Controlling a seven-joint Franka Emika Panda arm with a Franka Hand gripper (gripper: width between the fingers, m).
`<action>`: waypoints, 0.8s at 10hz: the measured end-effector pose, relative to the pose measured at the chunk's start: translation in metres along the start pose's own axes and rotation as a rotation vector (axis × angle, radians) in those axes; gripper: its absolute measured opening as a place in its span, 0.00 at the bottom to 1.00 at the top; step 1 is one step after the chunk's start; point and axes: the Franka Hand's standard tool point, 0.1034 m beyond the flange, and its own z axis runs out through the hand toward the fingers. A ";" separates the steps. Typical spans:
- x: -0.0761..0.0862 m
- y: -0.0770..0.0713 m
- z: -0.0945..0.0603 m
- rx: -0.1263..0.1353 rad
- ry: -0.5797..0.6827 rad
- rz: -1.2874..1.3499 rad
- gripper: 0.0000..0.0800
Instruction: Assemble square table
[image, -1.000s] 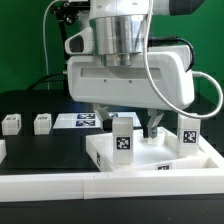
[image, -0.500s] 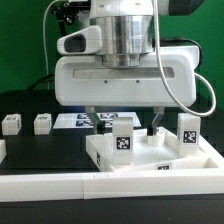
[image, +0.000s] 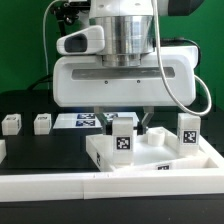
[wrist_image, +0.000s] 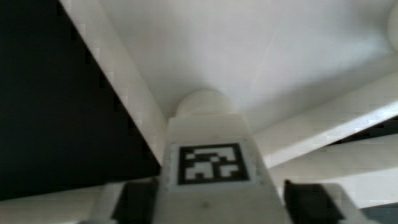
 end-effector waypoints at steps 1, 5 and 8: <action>0.000 0.000 0.000 0.000 0.000 0.015 0.36; 0.000 0.000 0.000 0.010 0.016 0.228 0.36; 0.000 0.002 0.001 0.043 0.038 0.526 0.36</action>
Offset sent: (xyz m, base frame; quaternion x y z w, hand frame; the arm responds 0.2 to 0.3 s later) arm 0.0000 0.0000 0.0000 0.0000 0.0000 0.0000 1.0000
